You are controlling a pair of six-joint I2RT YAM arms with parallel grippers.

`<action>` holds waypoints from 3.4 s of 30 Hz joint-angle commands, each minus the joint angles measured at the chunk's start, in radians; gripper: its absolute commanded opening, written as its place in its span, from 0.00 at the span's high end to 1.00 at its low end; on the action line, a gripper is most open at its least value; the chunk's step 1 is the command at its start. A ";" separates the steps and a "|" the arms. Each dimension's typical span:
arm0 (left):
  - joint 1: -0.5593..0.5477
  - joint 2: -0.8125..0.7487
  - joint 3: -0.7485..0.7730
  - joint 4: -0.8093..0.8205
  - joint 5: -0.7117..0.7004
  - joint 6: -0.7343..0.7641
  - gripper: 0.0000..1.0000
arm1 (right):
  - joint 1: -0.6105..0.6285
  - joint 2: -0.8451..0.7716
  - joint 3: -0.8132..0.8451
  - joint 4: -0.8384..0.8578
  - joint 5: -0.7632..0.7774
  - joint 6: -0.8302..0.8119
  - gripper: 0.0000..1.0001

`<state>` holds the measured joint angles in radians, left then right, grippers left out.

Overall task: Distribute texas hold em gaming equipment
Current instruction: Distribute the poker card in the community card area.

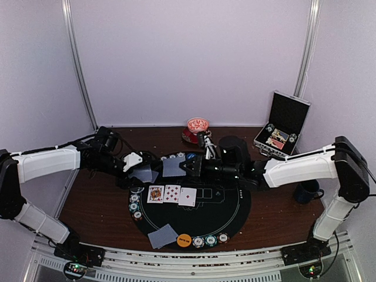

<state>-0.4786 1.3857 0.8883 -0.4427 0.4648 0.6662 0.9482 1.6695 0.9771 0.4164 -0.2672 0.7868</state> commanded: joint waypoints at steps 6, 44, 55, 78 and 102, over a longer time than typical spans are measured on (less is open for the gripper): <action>0.006 -0.007 0.003 0.030 0.004 0.000 0.38 | -0.003 -0.183 -0.344 0.082 0.405 0.139 1.00; 0.006 -0.008 0.002 0.030 0.003 0.003 0.38 | 0.116 -0.017 -0.311 -0.063 0.575 0.252 0.68; 0.005 -0.008 0.003 0.030 0.003 0.000 0.38 | 0.176 0.007 -0.299 -0.091 0.586 0.267 0.64; 0.005 -0.011 0.003 0.030 0.002 -0.001 0.38 | 0.249 0.061 -0.246 -0.161 0.538 0.282 0.45; 0.002 -0.013 0.000 0.019 0.021 0.015 0.38 | 0.244 0.072 0.127 -0.159 0.429 -0.137 0.07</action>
<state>-0.4786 1.3857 0.8883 -0.4431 0.4656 0.6678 1.2198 1.6321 0.9955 0.1963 0.2855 0.7525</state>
